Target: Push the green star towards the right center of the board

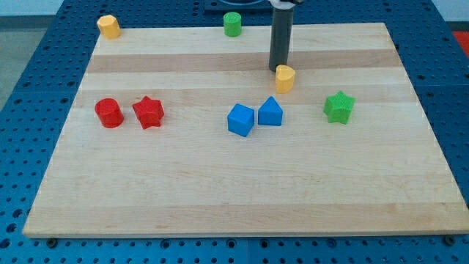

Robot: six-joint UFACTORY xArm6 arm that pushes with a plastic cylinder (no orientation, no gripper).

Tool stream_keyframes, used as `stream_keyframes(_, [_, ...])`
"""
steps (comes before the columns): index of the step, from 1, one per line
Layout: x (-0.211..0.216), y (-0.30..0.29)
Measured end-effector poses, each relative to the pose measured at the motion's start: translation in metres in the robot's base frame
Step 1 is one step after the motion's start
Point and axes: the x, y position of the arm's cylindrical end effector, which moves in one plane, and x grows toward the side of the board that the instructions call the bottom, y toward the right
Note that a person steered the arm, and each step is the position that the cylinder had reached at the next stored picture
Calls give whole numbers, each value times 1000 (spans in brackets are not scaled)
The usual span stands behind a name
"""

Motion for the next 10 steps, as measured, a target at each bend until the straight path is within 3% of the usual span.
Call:
stream_keyframes(2, [7, -45])
stream_keyframes(3, [27, -32])
stream_keyframes(7, [33, 61])
stream_keyframes(10, [105, 87])
